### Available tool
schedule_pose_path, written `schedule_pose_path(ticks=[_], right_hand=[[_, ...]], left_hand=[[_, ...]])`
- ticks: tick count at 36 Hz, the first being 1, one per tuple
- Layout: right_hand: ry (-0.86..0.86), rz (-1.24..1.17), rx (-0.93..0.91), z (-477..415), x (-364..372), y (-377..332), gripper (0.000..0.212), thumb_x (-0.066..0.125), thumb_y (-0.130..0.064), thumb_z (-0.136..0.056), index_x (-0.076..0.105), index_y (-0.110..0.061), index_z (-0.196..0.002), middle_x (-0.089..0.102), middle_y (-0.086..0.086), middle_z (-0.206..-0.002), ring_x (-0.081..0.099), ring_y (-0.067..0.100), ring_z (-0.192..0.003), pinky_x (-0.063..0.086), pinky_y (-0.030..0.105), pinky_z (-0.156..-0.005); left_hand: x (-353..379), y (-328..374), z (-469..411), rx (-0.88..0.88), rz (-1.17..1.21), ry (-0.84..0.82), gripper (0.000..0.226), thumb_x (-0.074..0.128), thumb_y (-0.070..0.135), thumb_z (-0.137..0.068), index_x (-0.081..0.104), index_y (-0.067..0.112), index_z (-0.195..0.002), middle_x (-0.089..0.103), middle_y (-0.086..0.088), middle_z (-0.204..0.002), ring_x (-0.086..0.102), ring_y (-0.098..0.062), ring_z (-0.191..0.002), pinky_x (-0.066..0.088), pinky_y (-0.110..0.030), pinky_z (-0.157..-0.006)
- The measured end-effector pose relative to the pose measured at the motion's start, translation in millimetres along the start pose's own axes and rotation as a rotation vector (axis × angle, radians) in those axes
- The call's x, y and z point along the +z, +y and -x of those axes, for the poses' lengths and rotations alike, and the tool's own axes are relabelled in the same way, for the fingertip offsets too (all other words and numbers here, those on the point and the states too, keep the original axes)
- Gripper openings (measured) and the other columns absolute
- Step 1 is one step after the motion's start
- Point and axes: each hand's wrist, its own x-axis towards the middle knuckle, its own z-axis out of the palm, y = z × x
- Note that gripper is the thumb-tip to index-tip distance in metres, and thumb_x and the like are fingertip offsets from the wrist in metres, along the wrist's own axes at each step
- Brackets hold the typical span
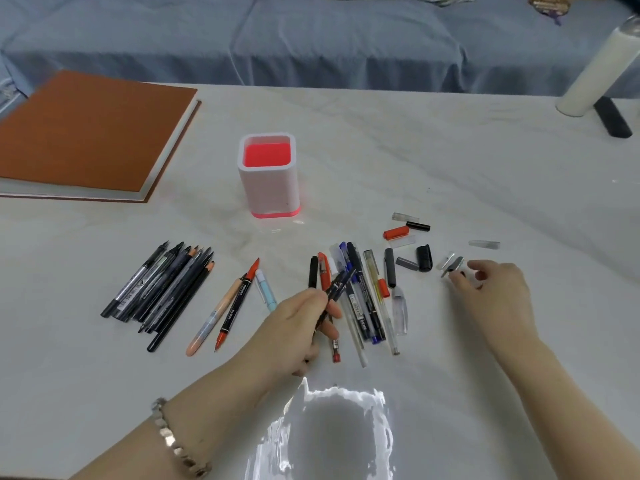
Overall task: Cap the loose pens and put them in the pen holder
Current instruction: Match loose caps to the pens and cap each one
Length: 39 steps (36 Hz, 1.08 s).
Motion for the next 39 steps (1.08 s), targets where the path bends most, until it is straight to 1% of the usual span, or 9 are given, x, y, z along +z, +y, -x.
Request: schedule_pose_path(ticks=[3,7,10,13,17,20,24,36,39], right_hand=[[-0.033,0.077,0.014,-7.9,11.7,9.8,0.022,0.057,-0.027,-0.085,0.066,-0.011,-0.096,0.058,0.016,-0.105,0.048,0.025,-0.077,0.035,0.028,-0.071],[-0.063,0.020,-0.029,-1.0,9.1,5.9,0.011,0.058,-0.022,-0.085,0.065,-0.013,-0.084,0.063,0.012,-0.094,0.053,0.025,-0.081,0.037,0.029,-0.071],[-0.172,-0.221,-0.146,17.7,-2.4,-15.9,0.009,0.059,-0.016,-0.085,0.061,-0.019,-0.076,0.065,-0.001,-0.071,0.058,0.018,-0.073,0.041,0.027,-0.068],[-0.293,-0.511,-0.225,42.2,-15.6,-45.9,0.021,0.067,-0.012,-0.078,0.064,-0.029,-0.067,0.063,-0.010,-0.053,0.054,0.004,-0.050,0.047,0.014,-0.056],[-0.388,-0.728,-0.244,63.5,-28.6,-71.2,0.023,0.063,-0.007,-0.080,0.070,-0.028,-0.074,0.065,-0.010,-0.057,0.053,0.000,-0.052,0.045,0.007,-0.055],[-0.460,-0.780,-0.226,67.7,-33.1,-78.1,0.023,0.060,-0.003,-0.082,0.070,-0.022,-0.076,0.064,-0.006,-0.056,0.056,0.004,-0.054,0.047,0.009,-0.056],[-0.508,-0.777,-0.203,67.0,-35.4,-80.7,0.022,0.060,-0.001,-0.081,0.069,-0.020,-0.074,0.066,-0.005,-0.056,0.057,0.003,-0.052,0.047,0.010,-0.054],[-0.567,-0.687,-0.241,66.7,-35.3,-84.5,0.022,0.062,-0.004,-0.080,0.070,-0.024,-0.074,0.067,-0.007,-0.057,0.057,0.000,-0.054,0.045,0.008,-0.056],[-0.614,-0.712,-0.249,70.4,-32.6,-88.6,0.022,0.060,0.000,-0.082,0.069,-0.018,-0.075,0.064,-0.004,-0.051,0.057,0.000,-0.049,0.044,0.008,-0.053]], left_hand=[[2.4,-2.4,1.8,0.072,-0.012,0.027,0.031,0.038,0.024,-0.095,0.065,0.013,-0.086,0.056,-0.001,-0.076,0.031,-0.012,-0.049,0.025,-0.015,-0.037],[-0.9,-9.6,2.8,0.171,-0.074,0.052,0.028,0.044,0.028,-0.093,0.069,0.028,-0.080,0.057,0.010,-0.065,0.035,-0.009,-0.049,0.030,-0.015,-0.042],[-4.5,-11.3,3.4,0.260,-0.201,0.046,0.023,0.047,0.029,-0.092,0.067,0.036,-0.082,0.050,0.018,-0.047,0.037,-0.001,-0.044,0.031,-0.013,-0.047],[-5.8,-8.8,5.6,0.344,-0.313,0.050,0.017,0.050,0.031,-0.089,0.063,0.040,-0.082,0.054,0.013,-0.064,0.047,0.005,-0.054,0.036,-0.008,-0.053],[-9.0,-6.3,7.0,0.447,-0.406,0.039,0.019,0.054,0.032,-0.085,0.057,0.049,-0.076,0.057,0.021,-0.077,0.051,0.007,-0.074,0.034,-0.004,-0.064],[-11.5,-4.2,9.0,0.457,-0.399,0.033,0.006,0.053,0.048,-0.073,0.059,0.051,-0.075,0.053,0.028,-0.082,0.052,0.005,-0.075,0.037,-0.006,-0.067],[-13.9,-2.6,10.8,0.478,-0.378,0.068,0.015,0.051,0.054,-0.062,0.060,0.050,-0.074,0.054,0.027,-0.084,0.052,0.006,-0.074,0.035,-0.003,-0.065],[-16.8,-0.5,14.8,0.496,-0.416,0.072,0.015,0.063,0.037,-0.077,0.060,0.051,-0.073,0.052,0.016,-0.089,0.051,0.005,-0.074,0.034,-0.003,-0.065],[-16.4,2.0,16.6,0.534,-0.449,0.066,0.009,0.060,0.043,-0.076,0.061,0.052,-0.074,0.051,0.016,-0.090,0.050,0.004,-0.077,0.033,-0.003,-0.065]])
